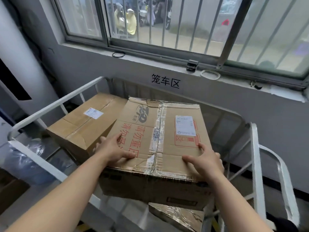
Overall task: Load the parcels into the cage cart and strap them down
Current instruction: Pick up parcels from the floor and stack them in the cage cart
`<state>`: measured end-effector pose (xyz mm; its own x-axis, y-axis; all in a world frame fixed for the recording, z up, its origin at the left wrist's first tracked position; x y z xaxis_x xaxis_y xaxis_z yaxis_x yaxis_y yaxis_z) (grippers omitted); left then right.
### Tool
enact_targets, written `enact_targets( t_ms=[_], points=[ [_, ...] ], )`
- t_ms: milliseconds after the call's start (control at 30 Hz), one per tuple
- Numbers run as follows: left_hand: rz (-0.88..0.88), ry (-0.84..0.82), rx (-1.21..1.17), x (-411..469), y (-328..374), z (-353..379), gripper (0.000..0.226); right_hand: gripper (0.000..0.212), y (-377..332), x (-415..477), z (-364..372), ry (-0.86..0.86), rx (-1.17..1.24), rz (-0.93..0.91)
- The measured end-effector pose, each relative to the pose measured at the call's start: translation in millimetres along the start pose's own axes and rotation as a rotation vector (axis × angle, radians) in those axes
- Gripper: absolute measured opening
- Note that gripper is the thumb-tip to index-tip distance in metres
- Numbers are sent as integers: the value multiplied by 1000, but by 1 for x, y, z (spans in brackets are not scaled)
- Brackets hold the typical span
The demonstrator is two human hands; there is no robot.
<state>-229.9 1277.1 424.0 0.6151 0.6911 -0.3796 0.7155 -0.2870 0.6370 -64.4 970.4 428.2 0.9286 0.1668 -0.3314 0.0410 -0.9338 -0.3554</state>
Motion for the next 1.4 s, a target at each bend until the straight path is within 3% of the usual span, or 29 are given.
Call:
enact_targets(
  t_ms=[367, 533, 933, 1233, 1400],
  points=[
    [19, -189, 63, 144, -59, -21, 127, 88, -83, 26, 90, -30, 6, 231],
    [31, -234, 146, 186, -78, -23, 116, 87, -103, 36, 134, -63, 19, 325],
    [-50, -245, 221, 259, -130, -4, 122, 85, -128, 77, 229, -173, 77, 374],
    [-75, -252, 257, 285, -153, 11, 126, 115, -129, 91, 271, -272, -17, 414],
    [-73, -249, 291, 288, -166, 19, 127, 119, -127, 92, 283, -269, -34, 427]
  ],
)
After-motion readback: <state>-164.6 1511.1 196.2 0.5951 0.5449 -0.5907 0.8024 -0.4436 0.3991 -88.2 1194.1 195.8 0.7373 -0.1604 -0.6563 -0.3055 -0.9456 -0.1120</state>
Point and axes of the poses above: each hand's wrist, its own x-axis towards the middle knuckle, its own z-axis out of the palm, y = z × x, the point moved 7 cm from there along x, towards the middle knuckle, and after that the axes turned 14 degrees about -x, right-handed, at the moved point
